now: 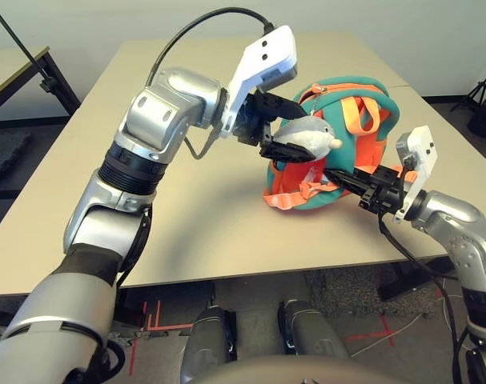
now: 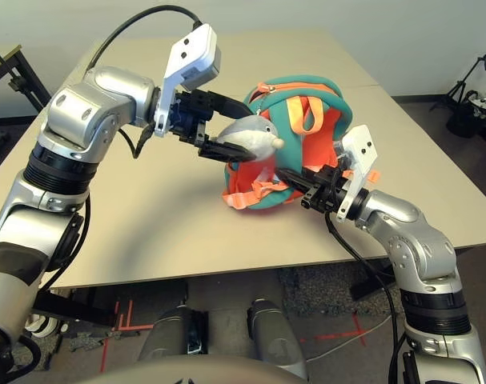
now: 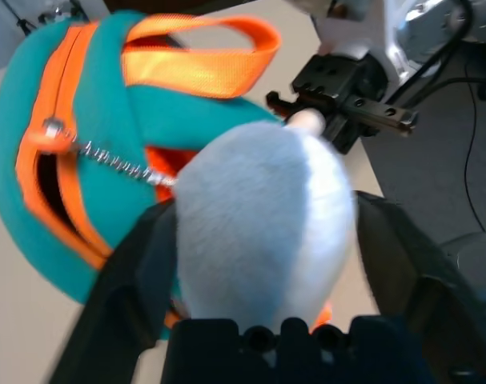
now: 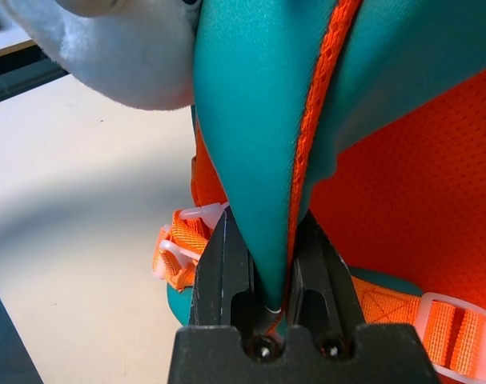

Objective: Put the pencil case into the backpack and zip it.

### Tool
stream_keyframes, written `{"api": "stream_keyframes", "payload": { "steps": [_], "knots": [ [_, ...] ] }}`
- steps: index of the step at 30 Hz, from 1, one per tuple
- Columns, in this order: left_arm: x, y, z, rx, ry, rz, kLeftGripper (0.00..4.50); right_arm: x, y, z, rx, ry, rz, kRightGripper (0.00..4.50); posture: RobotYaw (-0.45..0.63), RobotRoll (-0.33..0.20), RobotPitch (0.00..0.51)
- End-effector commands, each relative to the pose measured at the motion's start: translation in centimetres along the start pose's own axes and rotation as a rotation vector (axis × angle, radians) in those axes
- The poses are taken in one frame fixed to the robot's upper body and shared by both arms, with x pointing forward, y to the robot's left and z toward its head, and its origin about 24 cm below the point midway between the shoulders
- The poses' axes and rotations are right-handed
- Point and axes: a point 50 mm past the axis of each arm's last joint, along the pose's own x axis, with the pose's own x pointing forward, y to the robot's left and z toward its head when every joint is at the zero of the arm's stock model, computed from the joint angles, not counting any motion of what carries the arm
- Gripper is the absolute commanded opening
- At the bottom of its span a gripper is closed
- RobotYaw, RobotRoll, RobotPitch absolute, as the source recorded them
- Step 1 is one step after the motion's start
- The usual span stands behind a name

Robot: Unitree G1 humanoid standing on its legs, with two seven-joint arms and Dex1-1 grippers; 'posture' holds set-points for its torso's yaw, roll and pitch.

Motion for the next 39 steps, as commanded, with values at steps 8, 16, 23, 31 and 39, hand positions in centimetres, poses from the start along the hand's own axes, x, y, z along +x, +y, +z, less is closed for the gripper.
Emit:
{"api": "stream_keyframes", "payload": {
  "steps": [8,16,23,31,39],
  "knots": [
    [-1.9,0.1,0.3,-0.066,-0.061,-0.006,0.38,0.5,0.4,-0.4,0.018,0.006,0.04,0.23,-0.2,0.0,0.015],
    [-3.7,0.3,0.6,-0.11,-0.104,0.02,0.16,0.7,0.3,-0.5,0.019,0.006,0.05,0.23,-0.19,0.0,0.013],
    [-5.6,0.4,0.5,-0.137,-0.112,0.061,0.16,0.9,0.3,-0.2,0.012,0.005,0.057,0.23,-0.19,0.0,0.011],
    [-7.4,0.0,-0.7,-0.189,-0.103,0.114,0.16,0.2,-0.8,0.2,-0.022,-0.005,-0.035,0.23,-0.19,0.0,0.007],
    [-7.9,-0.2,-2.9,-0.285,-0.107,0.165,0.16,-1.1,-1.4,0.0,-0.029,0.02,-0.078,0.23,-0.2,0.0,0.01]
  ]
}}
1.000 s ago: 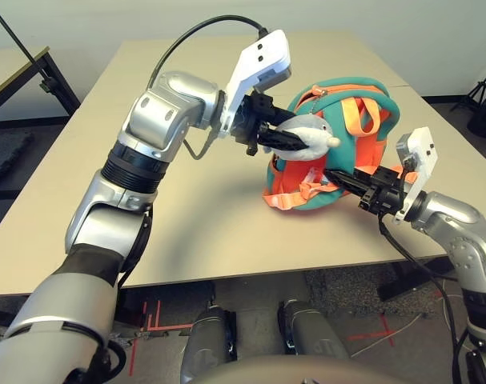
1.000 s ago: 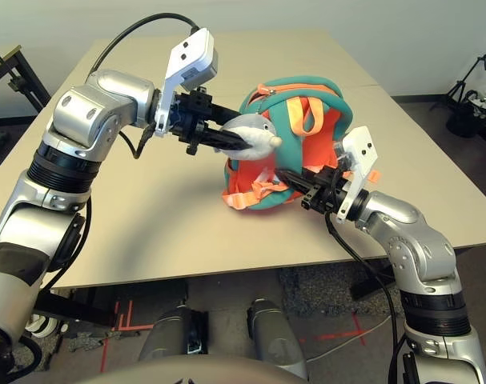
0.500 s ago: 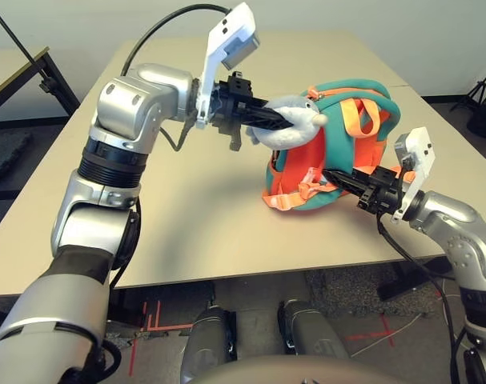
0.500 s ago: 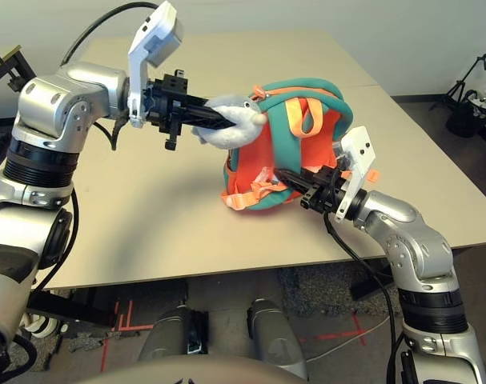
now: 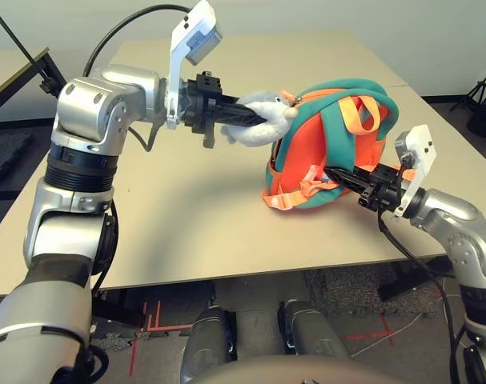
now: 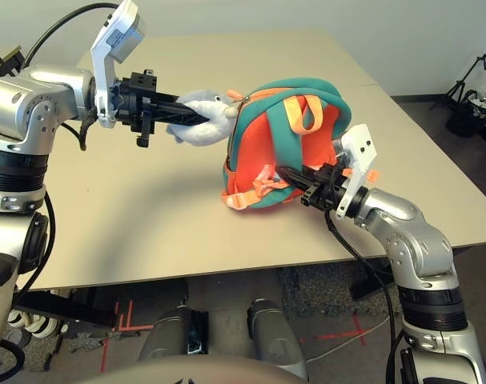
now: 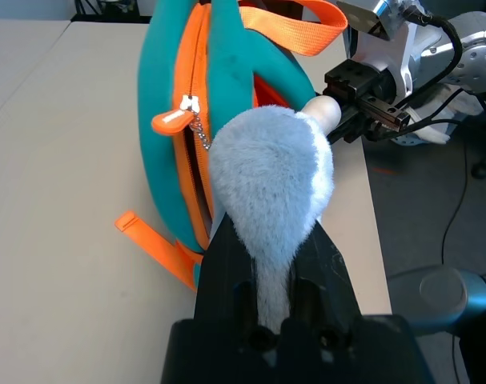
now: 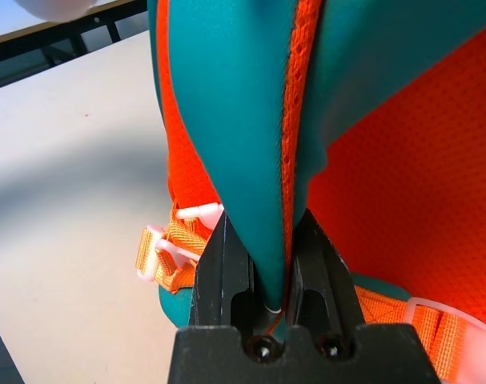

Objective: Put the pencil case into the backpack and zip it.

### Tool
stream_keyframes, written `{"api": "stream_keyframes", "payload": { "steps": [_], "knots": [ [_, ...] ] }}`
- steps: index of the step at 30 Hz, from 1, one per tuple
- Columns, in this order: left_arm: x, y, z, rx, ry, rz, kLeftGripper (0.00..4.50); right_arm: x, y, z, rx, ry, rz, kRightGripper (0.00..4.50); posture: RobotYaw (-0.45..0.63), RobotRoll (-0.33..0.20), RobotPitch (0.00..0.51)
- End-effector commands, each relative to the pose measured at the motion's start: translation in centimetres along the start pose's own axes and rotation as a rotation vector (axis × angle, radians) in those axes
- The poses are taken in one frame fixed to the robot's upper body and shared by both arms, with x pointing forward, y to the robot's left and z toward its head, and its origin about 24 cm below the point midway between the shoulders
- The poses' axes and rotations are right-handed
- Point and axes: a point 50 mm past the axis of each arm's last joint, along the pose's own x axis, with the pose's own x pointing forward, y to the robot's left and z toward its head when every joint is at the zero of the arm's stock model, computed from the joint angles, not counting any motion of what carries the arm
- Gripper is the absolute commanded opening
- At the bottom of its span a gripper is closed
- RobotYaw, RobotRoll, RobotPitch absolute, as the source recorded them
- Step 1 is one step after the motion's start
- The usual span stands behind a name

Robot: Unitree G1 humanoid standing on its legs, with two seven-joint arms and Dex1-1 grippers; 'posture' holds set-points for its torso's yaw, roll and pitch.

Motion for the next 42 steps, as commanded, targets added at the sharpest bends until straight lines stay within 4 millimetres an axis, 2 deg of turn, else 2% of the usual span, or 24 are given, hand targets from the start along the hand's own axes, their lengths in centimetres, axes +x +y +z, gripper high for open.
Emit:
{"api": "stream_keyframes", "payload": {
  "steps": [1,9,12,25,29,35,39,42],
  "knots": [
    [-0.5,0.4,-1.2,-0.065,-0.022,0.043,0.16,-0.8,-0.8,0.1,-0.015,0.005,-0.058,0.23,-0.2,0.0,0.012],
    [0.7,0.2,-6.0,-0.222,0.006,0.057,0.16,-2.0,-1.8,0.2,-0.033,0.015,-0.14,0.23,-0.21,0.0,0.027],
    [1.2,-0.1,-6.9,-0.259,0.008,0.049,0.16,-2.1,-2.0,0.3,-0.036,0.013,-0.156,0.23,-0.21,0.0,0.028],
    [2.7,-0.4,-11.7,-0.426,0.054,0.061,0.16,-2.0,-2.6,0.9,-0.052,0.003,-0.183,0.22,-0.21,0.0,0.027],
    [3.3,-0.5,-14.5,-0.516,0.082,0.088,0.16,-1.6,-2.5,1.0,-0.052,-0.003,-0.173,0.22,-0.2,0.0,0.025],
    [3.7,-0.6,-15.6,-0.55,0.085,0.1,0.16,-1.4,-2.2,0.9,-0.044,0.004,-0.144,0.22,-0.19,0.0,0.027],
    [3.0,-0.4,-14.8,-0.57,0.03,0.109,1.55,-1.3,-2.0,0.8,-0.041,0.024,-0.109,0.22,-0.19,0.0,0.027],
    [1.8,-0.3,-14.0,-0.582,-0.007,0.12,2.78,-1.4,-1.7,0.8,-0.051,0.045,-0.081,0.22,-0.18,0.0,0.031]
  ]
}}
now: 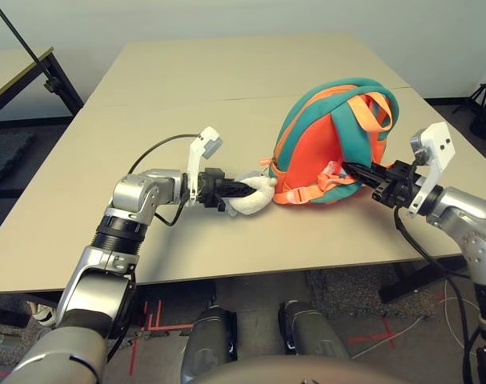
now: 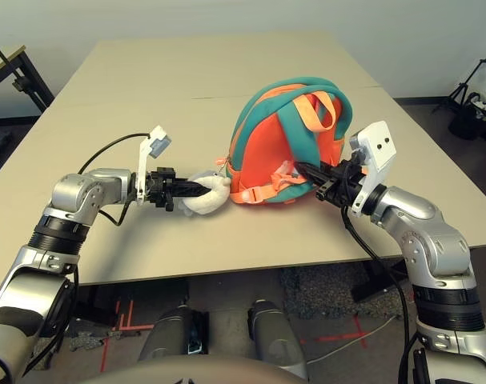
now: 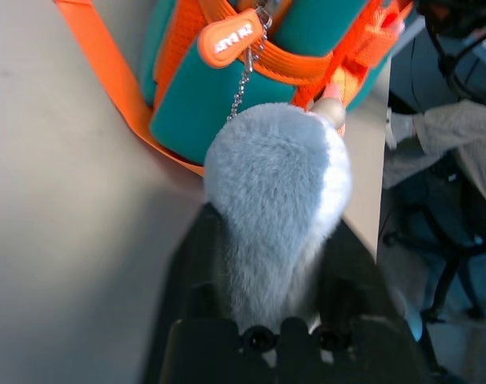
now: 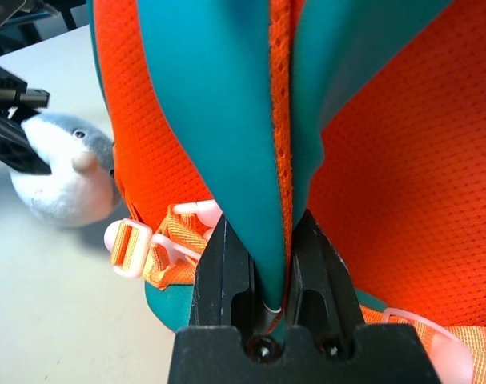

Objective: Put the pencil case into the backpack and zip it.

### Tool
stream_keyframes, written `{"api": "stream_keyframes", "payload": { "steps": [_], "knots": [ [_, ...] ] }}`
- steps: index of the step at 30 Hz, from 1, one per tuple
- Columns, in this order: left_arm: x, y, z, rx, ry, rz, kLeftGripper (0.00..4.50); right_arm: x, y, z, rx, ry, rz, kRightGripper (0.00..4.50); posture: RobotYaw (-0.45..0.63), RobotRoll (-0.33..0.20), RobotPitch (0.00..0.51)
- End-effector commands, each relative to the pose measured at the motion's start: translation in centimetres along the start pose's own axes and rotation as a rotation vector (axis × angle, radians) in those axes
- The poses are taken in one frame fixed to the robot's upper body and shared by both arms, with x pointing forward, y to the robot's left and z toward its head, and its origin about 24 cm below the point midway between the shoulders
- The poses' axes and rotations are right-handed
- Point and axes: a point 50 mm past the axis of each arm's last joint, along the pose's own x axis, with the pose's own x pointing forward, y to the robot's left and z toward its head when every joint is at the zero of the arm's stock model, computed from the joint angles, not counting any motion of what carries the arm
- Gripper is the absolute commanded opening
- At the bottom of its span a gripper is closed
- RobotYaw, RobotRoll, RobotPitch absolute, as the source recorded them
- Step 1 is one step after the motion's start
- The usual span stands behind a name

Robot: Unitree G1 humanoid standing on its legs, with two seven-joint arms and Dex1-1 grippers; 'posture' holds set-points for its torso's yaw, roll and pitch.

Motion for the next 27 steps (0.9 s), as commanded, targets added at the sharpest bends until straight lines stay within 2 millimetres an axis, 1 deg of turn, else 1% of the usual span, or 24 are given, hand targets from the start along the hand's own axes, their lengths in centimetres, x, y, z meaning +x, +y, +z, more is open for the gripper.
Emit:
{"api": "stream_keyframes", "payload": {
  "steps": [1,3,4,5,7,10,11,15,18,19,21,23,27],
  "knots": [
    [-1.8,-0.1,0.6,-0.036,-0.037,0.017,3.23,-0.3,0.0,0.4,-0.025,0.028,0.028,0.97,-0.18,0.0,0.034],
    [-2.6,-0.1,0.7,-0.037,-0.043,0.032,3.99,-0.5,0.2,0.3,-0.032,0.046,0.053,1.61,-0.18,0.0,0.034],
    [-3.3,-0.2,0.8,-0.032,-0.042,0.046,4.39,-0.6,0.3,0.5,-0.035,0.053,0.067,2.02,-0.18,0.0,0.034],
    [-3.8,-0.2,0.9,-0.028,-0.042,0.055,4.5,-0.8,0.3,0.7,-0.039,0.06,0.081,2.5,-0.18,0.0,0.034],
    [-4.7,-0.5,1.1,-0.026,-0.047,0.062,4.5,-1.1,0.3,1.0,-0.053,0.08,0.108,3.22,-0.17,0.0,0.034],
    [-6.9,-0.9,1.8,-0.013,-0.063,0.109,4.5,-2.4,0.0,2.1,-0.127,0.15,0.184,4.39,-0.16,0.0,0.036],
    [-7.6,-0.9,1.9,-0.009,-0.066,0.132,4.5,-2.8,-0.2,2.6,-0.136,0.157,0.193,4.45,-0.16,0.0,0.036],
    [-10.0,-0.9,2.4,0.002,-0.098,0.213,4.5,-4.5,-1.8,4.2,-0.154,0.184,0.174,4.45,-0.14,0.0,0.034],
    [-11.5,-0.8,2.5,0.017,-0.14,0.279,4.5,-6.2,-4.2,4.6,-0.17,0.212,0.065,4.45,-0.14,0.0,0.032],
    [-12.0,-0.6,2.6,0.027,-0.167,0.317,4.5,-6.7,-5.2,4.6,-0.168,0.199,0.003,4.45,-0.13,0.0,0.031],
    [-12.8,-0.1,2.7,0.03,-0.235,0.391,4.5,-7.6,-6.8,4.1,-0.154,0.191,-0.091,4.45,-0.12,0.0,0.029],
    [-13.1,0.2,2.7,0.023,-0.274,0.432,4.5,-8.1,-7.6,3.5,-0.139,0.191,-0.134,4.45,-0.12,0.0,0.029],
    [-13.4,0.8,1.7,0.039,-0.342,0.531,4.5,-9.0,-9.6,1.8,-0.067,0.134,-0.294,4.45,-0.1,0.0,0.031]
  ]
}}
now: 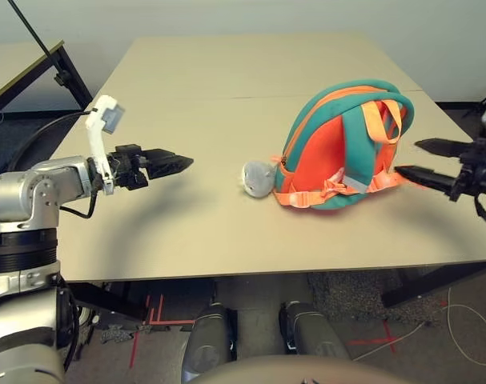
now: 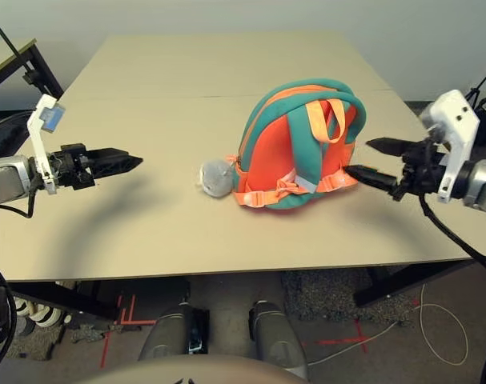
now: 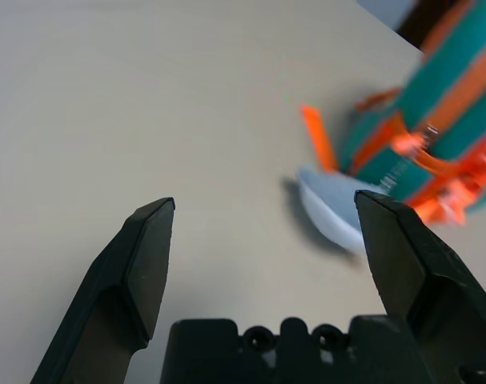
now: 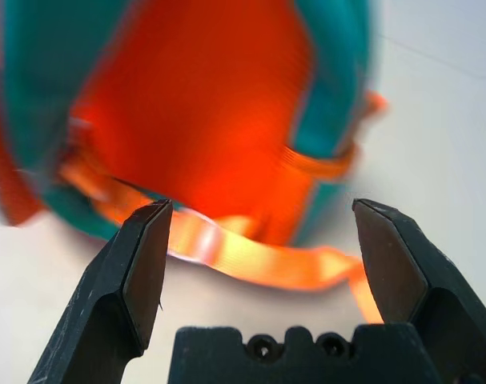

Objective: Put the pencil case into the backpack and zip it.

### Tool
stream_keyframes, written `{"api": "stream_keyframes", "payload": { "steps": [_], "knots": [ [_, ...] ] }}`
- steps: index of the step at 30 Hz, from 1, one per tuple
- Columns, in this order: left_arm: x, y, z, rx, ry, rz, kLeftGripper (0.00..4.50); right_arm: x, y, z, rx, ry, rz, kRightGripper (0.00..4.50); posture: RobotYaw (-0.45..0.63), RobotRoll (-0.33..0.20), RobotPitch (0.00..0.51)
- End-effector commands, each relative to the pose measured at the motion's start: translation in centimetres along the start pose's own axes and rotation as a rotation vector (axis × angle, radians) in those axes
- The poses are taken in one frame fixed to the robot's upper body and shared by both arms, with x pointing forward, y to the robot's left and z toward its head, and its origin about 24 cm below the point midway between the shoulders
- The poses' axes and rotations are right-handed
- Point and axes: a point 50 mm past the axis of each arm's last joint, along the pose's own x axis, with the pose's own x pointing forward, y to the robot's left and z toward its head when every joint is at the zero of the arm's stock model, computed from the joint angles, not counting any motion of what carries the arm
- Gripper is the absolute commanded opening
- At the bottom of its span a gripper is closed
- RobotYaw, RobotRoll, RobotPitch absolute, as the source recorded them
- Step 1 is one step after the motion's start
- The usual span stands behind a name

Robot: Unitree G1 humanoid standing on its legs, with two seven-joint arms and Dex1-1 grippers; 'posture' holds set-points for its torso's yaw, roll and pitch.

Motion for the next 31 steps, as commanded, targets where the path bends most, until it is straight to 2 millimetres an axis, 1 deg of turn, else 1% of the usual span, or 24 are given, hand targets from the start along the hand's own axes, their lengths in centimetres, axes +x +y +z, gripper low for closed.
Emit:
{"api": "stream_keyframes", "payload": {
  "steps": [1,4,7,11,13,15,19,23,27,31],
  "knots": [
    [-0.1,0.8,-1.0,0.006,-0.067,0.108,4.5,-0.2,-1.7,-1.6,0.057,-0.048,-0.155,4.45,-0.1,0.0,0.031],
    [0.1,2.0,-1.7,-0.017,-0.162,0.227,4.5,0.9,-2.5,-3.6,0.074,-0.036,-0.306,4.45,-0.09,0.0,0.033],
    [0.9,3.4,-2.9,-0.004,-0.225,0.4,4.5,2.6,-3.1,-5.1,0.114,-0.052,-0.472,4.45,-0.08,0.0,0.036],
    [1.9,4.7,-4.6,0.041,-0.244,0.552,4.5,4.7,-3.3,-6.3,0.16,-0.078,-0.591,4.45,-0.08,0.0,0.039],
    [2.2,5.3,-5.0,0.043,-0.261,0.605,4.5,5.1,-3.6,-6.8,0.172,-0.08,-0.655,4.45,-0.08,0.0,0.041],
    [2.4,6.0,-5.4,0.03,-0.286,0.68,4.5,5.0,-4.1,-7.1,0.209,-0.112,-0.771,4.45,-0.08,0.0,0.044],
    [3.0,6.3,-6.1,0.043,-0.312,0.736,4.5,5.1,-4.6,-7.3,0.257,-0.178,-0.877,4.45,-0.09,0.0,0.051],
    [3.7,6.7,-6.6,0.043,-0.331,0.804,4.5,5.1,-5.1,-7.4,0.316,-0.223,-0.977,4.45,-0.07,0.0,0.068],
    [4.7,6.4,-6.4,0.074,-0.332,0.793,4.5,5.7,-5.0,-7.7,0.32,-0.199,-0.978,4.45,-0.04,0.0,0.084],
    [5.2,6.3,-6.5,0.066,-0.338,0.793,4.5,6.2,-4.8,-8.0,0.336,-0.189,-0.979,4.45,-0.04,0.0,0.079]
  ]
}}
